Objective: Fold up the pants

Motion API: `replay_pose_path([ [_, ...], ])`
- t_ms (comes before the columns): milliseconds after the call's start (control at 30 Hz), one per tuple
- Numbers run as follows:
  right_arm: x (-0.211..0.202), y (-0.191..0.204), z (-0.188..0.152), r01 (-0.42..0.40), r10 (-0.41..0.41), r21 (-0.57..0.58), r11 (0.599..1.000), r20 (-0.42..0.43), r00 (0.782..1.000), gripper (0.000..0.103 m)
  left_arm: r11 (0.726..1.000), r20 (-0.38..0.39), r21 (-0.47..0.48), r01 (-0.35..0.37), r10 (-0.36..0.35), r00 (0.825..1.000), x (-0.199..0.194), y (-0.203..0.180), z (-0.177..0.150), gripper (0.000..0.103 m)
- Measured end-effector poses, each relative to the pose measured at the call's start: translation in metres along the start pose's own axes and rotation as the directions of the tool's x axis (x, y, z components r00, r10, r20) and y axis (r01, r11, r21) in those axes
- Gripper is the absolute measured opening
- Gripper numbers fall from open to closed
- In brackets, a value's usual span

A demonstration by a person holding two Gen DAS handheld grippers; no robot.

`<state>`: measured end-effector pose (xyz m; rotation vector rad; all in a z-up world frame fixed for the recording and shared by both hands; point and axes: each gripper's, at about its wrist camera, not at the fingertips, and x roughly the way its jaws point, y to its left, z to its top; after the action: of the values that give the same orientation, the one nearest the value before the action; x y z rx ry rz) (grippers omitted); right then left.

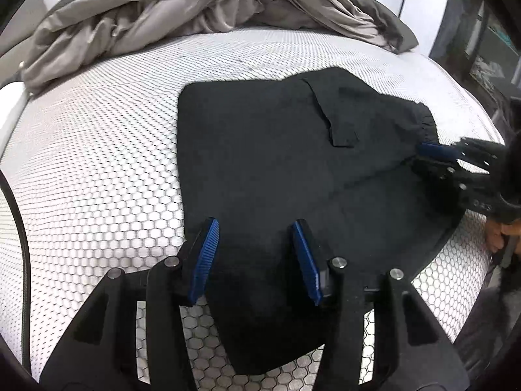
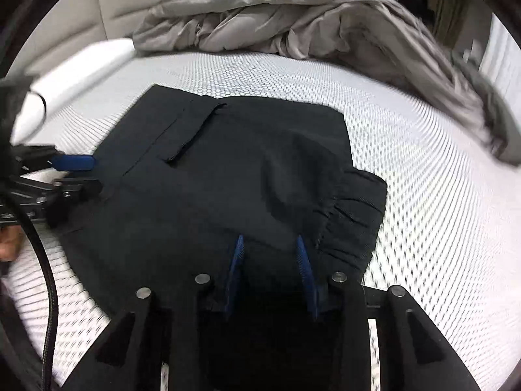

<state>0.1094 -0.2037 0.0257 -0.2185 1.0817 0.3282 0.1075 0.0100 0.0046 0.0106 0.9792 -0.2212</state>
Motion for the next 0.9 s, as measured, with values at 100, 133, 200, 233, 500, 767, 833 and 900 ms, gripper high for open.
replay_pose_path([
  [100,-0.008,0.007,0.009,-0.026,0.025,0.012,1.0,0.036,0.999,0.042,1.0,0.085,-0.011,0.007,-0.006,0.996,-0.008,-0.001,0.016,0.045],
  [133,-0.01,0.01,0.012,-0.054,0.053,0.027,0.998,0.055,0.997,0.042,1.0,0.092,-0.002,0.002,-0.002,0.996,-0.005,-0.005,0.023,0.045],
  [200,-0.002,0.025,0.026,-0.106,0.103,0.045,0.993,0.064,0.993,0.043,1.0,0.086,0.024,-0.006,0.004,0.996,0.007,-0.013,0.036,0.045],
  [233,0.007,0.033,0.035,-0.121,0.118,0.05,0.991,0.056,0.991,0.043,0.999,0.057,0.037,-0.014,0.012,0.998,0.019,-0.016,0.041,0.045],
  [500,0.037,0.03,0.031,0.124,-0.125,-0.038,0.992,-0.045,0.991,0.041,0.999,0.007,0.045,-0.008,0.008,1.0,0.037,0.0,0.037,0.048],
  [767,0.012,0.022,0.04,-0.045,0.042,0.104,0.994,0.037,0.998,0.041,0.997,0.123,-0.065,-0.05,0.058,0.991,0.001,0.013,0.062,0.049],
  [833,0.02,0.031,0.052,-0.042,0.037,0.139,0.989,0.043,0.998,0.041,0.994,0.132,-0.108,-0.024,0.038,0.991,0.01,0.015,0.07,0.049],
  [900,0.036,0.037,0.062,-0.037,0.034,0.143,0.989,0.019,0.999,0.041,0.992,0.062,-0.124,-0.024,0.032,0.998,0.036,0.016,0.075,0.049],
])
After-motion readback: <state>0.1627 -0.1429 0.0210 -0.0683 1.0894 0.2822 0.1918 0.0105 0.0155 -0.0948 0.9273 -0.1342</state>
